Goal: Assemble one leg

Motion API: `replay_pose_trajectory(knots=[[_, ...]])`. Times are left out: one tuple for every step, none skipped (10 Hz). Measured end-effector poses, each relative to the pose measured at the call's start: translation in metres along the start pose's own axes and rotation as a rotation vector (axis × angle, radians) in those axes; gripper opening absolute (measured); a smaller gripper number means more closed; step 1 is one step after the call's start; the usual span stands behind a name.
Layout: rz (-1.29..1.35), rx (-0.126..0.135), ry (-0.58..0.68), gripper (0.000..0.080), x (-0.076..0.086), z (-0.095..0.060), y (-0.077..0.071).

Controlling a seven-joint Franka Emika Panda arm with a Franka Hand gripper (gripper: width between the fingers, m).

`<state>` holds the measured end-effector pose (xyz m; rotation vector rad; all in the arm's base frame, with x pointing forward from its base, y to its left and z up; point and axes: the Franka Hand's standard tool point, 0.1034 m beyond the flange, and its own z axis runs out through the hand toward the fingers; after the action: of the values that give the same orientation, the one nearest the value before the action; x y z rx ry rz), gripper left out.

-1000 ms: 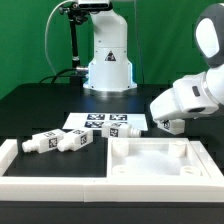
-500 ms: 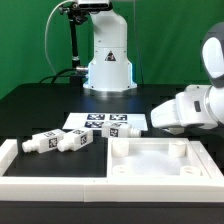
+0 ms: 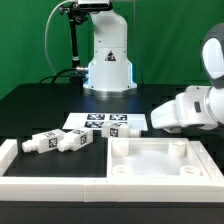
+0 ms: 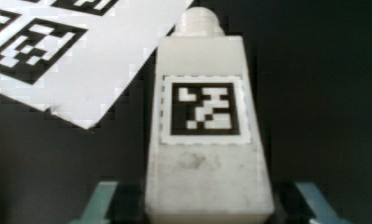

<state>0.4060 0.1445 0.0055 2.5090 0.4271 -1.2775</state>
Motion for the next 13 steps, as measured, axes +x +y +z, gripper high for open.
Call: replay_pose_trajectory(knots=[[-0.015,0.002,0.007,0.0284,-0.002,-0.005,0.003],[-0.028,0.013,0.033,0.0284,-0.009,-0.020,0.012],[-0.044,0.031,0.075,0.0284,-0.018,-0.045,0.028],[-0.060,0.071,0.157,0.0284,-0.024,-0.075,0.048],[-0.059,0.114,0.262,0.0284,-0.029,-0.104,0.075],[-0.048,0.160,0.405,0.0284,-0.030,-0.130,0.107],[-0.056,0.175,0.533,0.0284,-0.024,-0.140,0.128],[-0.049,0.177,0.645,0.0284,-0.020,-0.137,0.139],[-0.036,0.172,0.692,0.0284,-0.023,-0.133,0.134],[-0.036,0.161,0.769,0.0284,-0.020,-0.137,0.135],[-0.018,0.159,0.857,0.0284,-0.018,-0.140,0.138],[-0.007,0.152,0.917,0.0284,-0.017,-0.141,0.140],[-0.022,0.155,0.955,0.0284,-0.017,-0.158,0.146]])
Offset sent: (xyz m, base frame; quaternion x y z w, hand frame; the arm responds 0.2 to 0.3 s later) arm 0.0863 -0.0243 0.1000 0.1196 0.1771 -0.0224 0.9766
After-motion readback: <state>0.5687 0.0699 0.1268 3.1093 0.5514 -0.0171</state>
